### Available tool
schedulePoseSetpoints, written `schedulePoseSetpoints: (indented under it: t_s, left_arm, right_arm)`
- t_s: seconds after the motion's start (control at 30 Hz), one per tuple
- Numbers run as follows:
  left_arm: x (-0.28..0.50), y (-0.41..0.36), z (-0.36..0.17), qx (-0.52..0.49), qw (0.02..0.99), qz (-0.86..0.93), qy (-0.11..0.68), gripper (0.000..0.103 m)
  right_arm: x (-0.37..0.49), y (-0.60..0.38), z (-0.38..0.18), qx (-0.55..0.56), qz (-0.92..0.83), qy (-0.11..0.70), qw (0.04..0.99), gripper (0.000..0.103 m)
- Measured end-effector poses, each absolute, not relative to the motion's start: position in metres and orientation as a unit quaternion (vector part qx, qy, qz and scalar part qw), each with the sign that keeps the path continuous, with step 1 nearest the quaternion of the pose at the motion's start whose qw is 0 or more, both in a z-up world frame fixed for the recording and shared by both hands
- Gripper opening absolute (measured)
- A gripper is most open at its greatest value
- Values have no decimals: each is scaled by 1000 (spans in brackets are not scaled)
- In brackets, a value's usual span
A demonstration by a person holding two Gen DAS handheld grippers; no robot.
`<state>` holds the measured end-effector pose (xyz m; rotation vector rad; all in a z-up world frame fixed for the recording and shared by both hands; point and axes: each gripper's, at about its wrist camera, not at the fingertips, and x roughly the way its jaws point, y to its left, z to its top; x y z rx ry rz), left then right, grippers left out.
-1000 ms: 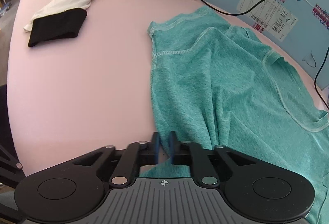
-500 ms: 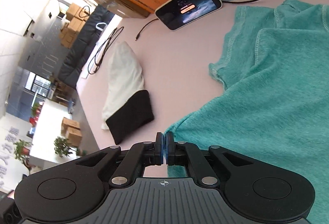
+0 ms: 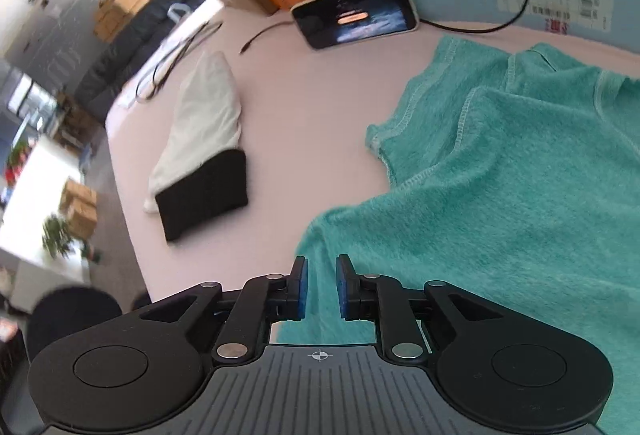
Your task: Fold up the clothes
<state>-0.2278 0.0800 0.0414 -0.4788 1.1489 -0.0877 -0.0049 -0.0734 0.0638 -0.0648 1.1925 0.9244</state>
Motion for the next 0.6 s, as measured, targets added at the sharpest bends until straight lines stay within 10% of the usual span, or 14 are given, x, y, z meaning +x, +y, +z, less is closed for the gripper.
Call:
schedulePoseSetpoints:
  t_s: [0.4,0.6]
  left_arm:
    - [-216,69,33,-211,805,-48,552,57]
    - [-214,59,31,-208,802,-52,557,61]
  right_arm:
    - [-77,-92,47,-187,439,546,689,22]
    - [-87,-88,47,-205,437,519,706,1]
